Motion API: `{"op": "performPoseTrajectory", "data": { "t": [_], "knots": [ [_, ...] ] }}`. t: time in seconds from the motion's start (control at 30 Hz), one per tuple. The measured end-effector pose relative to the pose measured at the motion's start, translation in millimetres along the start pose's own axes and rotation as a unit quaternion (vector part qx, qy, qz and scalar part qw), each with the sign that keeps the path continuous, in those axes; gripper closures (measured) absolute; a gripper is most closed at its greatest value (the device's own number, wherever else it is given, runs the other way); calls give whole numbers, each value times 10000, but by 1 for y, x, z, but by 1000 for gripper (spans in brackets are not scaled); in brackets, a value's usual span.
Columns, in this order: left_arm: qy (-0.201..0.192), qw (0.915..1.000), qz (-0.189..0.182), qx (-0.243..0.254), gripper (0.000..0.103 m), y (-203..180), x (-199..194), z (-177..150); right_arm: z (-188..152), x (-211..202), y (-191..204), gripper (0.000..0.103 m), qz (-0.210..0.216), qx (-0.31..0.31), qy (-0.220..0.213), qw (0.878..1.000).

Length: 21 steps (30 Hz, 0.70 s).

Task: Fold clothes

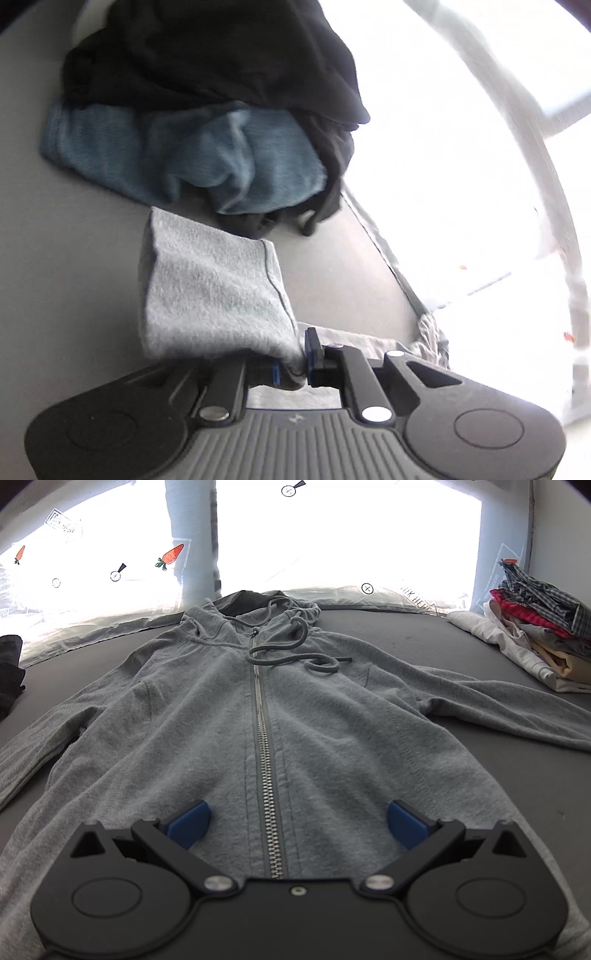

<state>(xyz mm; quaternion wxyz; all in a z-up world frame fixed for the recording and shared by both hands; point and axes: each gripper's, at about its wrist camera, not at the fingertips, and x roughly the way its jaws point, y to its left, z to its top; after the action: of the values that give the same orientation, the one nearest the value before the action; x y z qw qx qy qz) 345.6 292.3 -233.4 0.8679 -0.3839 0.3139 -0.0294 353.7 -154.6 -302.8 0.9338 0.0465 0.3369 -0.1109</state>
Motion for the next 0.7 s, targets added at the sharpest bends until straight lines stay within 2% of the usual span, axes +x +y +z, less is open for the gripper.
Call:
{"op": "performPoseTrajectory", "data": {
  "t": [0.07, 0.13, 0.2, 0.27, 0.37, 0.5, 0.53, 0.57, 0.63, 0.7],
  "knots": [
    [389, 9960, -451, 661, 90, -38, 13, -9, 0, 0, 0, 0, 1, 1, 5, 10000],
    [720, 9884, -796, 1078, 79, -66, 25, -18, 2, 0, 0, 0, 7, -2, 55, 10000],
    [856, 9864, -875, 1099, 65, -70, 29, -24, 10, 3, -1, 0, 25, -28, 319, 9995],
    [963, 9856, -878, 1076, 62, -70, 32, -29, 23, 9, -1, 0, 19, 66, 743, 9972],
    [944, 9915, -431, 786, 62, -53, 33, -28, 39, 17, 0, 0, -41, 163, 1292, 9915],
    [885, 9944, 206, 539, 62, -27, 30, -23, 51, 26, 0, 0, -35, 235, 1754, 9842],
    [895, 9933, 426, 590, 62, -22, 29, -23, 55, 27, -4, 0, -12, 388, 1785, 9832],
    [916, 9911, 665, 706, 62, -20, 29, -24, 59, 26, -8, 7, 12, 550, 1791, 9823],
    [958, 9844, 1141, 937, 62, -15, 31, -25, 68, 20, -15, 15, 167, 955, 1580, 9827],
    [1021, 9792, 1407, 1051, 62, -9, 32, -27, 76, 13, -18, 18, 477, 1291, 1248, 9826]
  ]
}}
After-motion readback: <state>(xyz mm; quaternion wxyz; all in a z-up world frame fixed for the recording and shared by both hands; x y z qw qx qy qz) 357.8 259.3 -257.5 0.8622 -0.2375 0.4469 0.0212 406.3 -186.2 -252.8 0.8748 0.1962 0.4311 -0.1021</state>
